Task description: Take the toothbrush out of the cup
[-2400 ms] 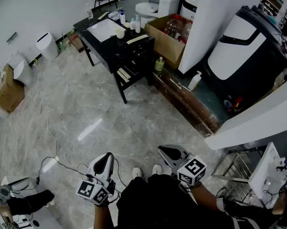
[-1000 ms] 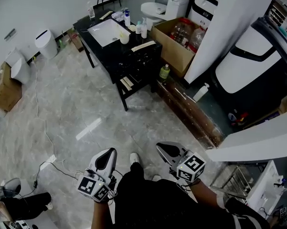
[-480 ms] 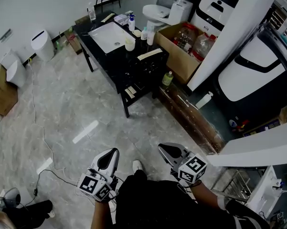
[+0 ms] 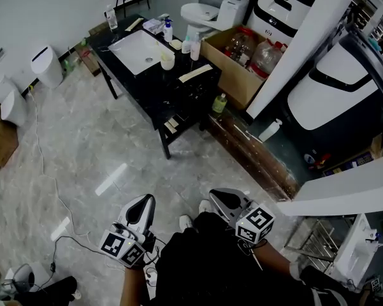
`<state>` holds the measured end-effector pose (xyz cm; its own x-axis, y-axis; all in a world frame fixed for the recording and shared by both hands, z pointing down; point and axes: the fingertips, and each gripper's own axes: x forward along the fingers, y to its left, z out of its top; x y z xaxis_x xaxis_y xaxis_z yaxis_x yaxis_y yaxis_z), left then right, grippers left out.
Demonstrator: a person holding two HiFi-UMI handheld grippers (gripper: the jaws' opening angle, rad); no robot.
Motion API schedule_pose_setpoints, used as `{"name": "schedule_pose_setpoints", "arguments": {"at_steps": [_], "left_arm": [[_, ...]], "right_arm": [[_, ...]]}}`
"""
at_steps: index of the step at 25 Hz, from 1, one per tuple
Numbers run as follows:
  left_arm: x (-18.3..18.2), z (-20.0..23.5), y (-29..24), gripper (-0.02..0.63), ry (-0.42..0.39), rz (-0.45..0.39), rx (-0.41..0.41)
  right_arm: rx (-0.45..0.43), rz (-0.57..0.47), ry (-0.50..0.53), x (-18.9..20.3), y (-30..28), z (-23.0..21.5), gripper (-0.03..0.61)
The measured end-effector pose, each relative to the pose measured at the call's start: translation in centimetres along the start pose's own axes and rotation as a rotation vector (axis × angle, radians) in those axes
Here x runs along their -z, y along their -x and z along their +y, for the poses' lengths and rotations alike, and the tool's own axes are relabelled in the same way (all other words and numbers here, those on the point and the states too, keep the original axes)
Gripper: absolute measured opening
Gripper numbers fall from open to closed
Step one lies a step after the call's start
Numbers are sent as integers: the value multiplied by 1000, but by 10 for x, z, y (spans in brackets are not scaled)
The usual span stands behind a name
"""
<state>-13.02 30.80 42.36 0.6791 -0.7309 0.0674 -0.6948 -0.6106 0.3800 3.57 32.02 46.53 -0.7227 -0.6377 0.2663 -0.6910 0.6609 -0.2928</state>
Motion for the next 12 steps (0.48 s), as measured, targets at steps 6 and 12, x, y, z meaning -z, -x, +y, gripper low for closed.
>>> {"name": "schedule_pose_setpoints", "arguments": {"at_steps": [6, 12], "left_arm": [[1, 16, -16, 9, -30, 20, -15], [-3, 29, -39, 9, -43, 39, -21]], "right_arm": [[9, -5, -4, -3, -13, -14, 12], [12, -9, -15, -11, -31, -39, 12]]}}
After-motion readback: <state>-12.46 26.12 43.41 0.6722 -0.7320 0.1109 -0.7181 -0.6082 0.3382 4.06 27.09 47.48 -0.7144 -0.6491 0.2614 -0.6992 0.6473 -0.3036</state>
